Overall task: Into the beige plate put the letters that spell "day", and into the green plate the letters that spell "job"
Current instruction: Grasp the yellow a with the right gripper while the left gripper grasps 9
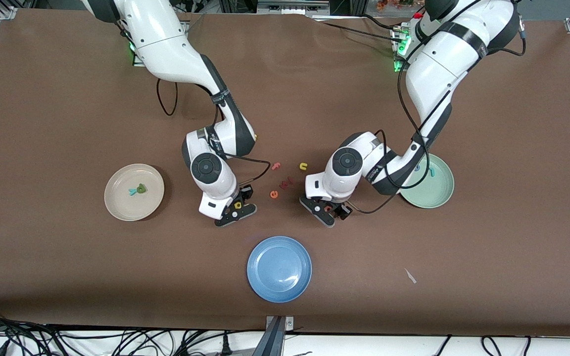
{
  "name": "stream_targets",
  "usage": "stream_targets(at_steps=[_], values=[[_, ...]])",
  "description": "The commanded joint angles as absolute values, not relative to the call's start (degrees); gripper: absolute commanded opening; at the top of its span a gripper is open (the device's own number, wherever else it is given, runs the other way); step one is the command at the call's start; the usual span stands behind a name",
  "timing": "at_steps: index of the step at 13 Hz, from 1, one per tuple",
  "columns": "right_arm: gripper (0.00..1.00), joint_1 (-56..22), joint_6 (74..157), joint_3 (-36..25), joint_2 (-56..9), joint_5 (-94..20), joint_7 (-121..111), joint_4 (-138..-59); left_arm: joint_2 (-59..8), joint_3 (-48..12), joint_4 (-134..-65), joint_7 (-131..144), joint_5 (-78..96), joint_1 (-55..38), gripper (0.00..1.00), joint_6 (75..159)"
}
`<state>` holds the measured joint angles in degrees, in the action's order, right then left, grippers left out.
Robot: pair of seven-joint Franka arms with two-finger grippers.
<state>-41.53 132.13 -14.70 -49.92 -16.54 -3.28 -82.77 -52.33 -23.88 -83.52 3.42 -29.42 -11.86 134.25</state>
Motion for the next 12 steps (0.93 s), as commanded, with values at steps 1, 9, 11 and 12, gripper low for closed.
stream_targets(at_steps=[1, 9, 11, 12], values=[[0.32, -41.4, 132.3, -14.0, -51.4, -17.1, -3.5, -81.2, -53.3, -23.6, -81.8, 2.5, -31.8, -12.2, 0.53, 134.3], [0.24, -41.4, 132.4, -13.9, -51.4, -17.1, -3.3, -81.2, -51.4, -24.2, -82.0, 2.8, -30.9, -9.7, 0.0, 133.4], [0.22, -41.4, 132.2, -14.0, -51.2, -17.1, -3.5, -81.0, -49.4, -24.5, -82.7, 2.6, -30.4, -7.9, 0.0, 130.0], [0.21, -41.1, 131.5, -14.0, -50.9, -17.1, -3.6, -80.7, -48.4, -25.7, -82.7, 2.7, -30.3, -6.8, 0.0, 127.1]])
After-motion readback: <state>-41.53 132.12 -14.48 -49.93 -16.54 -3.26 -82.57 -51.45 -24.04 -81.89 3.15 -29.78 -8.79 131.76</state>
